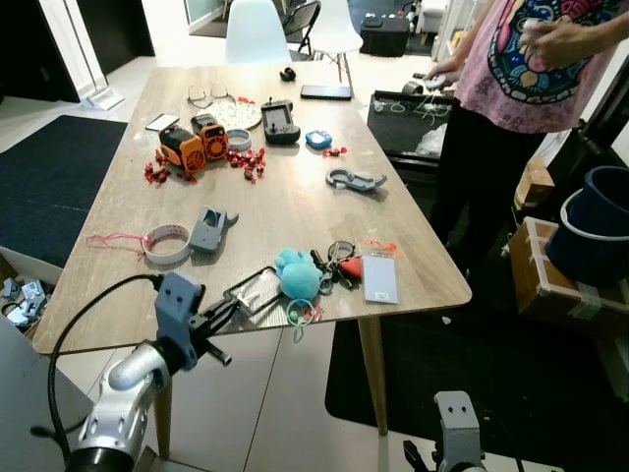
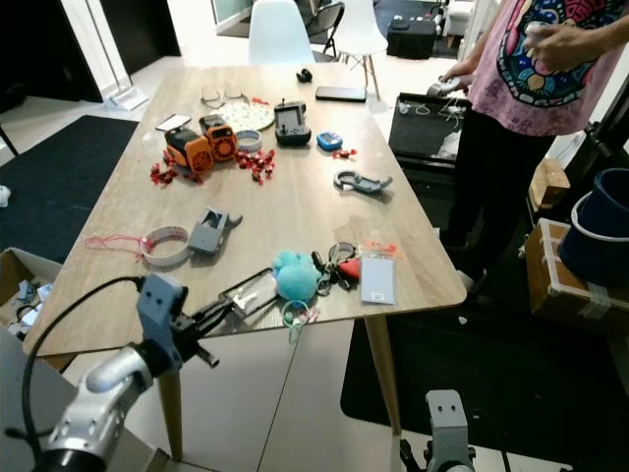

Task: Hang keys on a hook

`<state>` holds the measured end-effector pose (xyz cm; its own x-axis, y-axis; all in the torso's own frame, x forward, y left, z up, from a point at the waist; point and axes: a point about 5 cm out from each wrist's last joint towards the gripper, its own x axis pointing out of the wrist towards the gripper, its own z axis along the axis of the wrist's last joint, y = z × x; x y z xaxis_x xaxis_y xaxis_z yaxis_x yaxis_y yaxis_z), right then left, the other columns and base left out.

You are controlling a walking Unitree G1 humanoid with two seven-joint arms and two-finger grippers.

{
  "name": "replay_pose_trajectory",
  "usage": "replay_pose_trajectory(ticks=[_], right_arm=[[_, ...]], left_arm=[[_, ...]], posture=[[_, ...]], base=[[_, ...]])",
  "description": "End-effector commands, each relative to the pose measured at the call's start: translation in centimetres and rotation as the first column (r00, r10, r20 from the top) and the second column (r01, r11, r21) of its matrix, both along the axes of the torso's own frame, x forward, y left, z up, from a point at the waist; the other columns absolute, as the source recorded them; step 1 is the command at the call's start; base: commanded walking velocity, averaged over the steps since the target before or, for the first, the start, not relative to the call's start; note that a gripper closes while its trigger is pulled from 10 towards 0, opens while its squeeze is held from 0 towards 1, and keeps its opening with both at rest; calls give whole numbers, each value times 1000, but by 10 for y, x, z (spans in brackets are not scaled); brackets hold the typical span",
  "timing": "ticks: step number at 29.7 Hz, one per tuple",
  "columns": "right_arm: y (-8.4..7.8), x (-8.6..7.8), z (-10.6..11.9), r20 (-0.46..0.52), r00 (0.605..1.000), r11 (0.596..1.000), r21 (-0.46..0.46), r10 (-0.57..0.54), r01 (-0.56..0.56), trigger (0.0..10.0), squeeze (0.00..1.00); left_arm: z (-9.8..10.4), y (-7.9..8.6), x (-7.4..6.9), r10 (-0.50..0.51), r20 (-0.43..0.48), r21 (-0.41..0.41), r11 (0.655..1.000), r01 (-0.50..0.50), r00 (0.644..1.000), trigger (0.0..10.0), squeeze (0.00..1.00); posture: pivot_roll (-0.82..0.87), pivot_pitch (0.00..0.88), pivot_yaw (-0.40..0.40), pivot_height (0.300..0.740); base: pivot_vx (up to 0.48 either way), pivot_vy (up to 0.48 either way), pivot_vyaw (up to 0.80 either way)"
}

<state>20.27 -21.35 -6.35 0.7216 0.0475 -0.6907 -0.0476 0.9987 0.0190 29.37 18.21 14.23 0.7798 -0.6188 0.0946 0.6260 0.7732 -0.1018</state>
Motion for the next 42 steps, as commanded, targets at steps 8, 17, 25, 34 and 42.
replay_pose_trajectory(ticks=[8, 17, 25, 34, 42], right_arm=[[-3, -6, -3, -23, 1000, 1000, -2, -18, 18, 10000, 0], [-3, -7, -4, -22, 1000, 1000, -1, -21, 21, 10000, 0], [-5, -8, -4, -28, 999, 1000, -6, -22, 22, 10000, 0], [-3, -8, -4, -25, 999, 1000, -3, -24, 24, 10000, 0], [-6, -9, -4, -28, 999, 1000, -8, -26, 26, 10000, 0]], left_arm=[[23, -10, 1, -53, 34, -146, 988, 57, 998, 0, 0], [16, -24, -6, -121, -13, -89, 989, 119, 993, 0, 0], [26, -52, -7, -167, 5, -176, 970, 165, 986, 0, 0], [7, -64, -4, -143, -22, -112, 984, 139, 990, 0, 0], [16, -70, 1, -120, 20, -118, 986, 122, 993, 0, 0]], posture=[[32, 92, -5, 740], [26, 94, -3, 740], [28, 92, -4, 740], [22, 89, 0, 740], [22, 86, -1, 740]], base=[[0, 0, 0], [0, 0, 0], [0, 0, 0], [0, 0, 0], [0, 0, 0]])
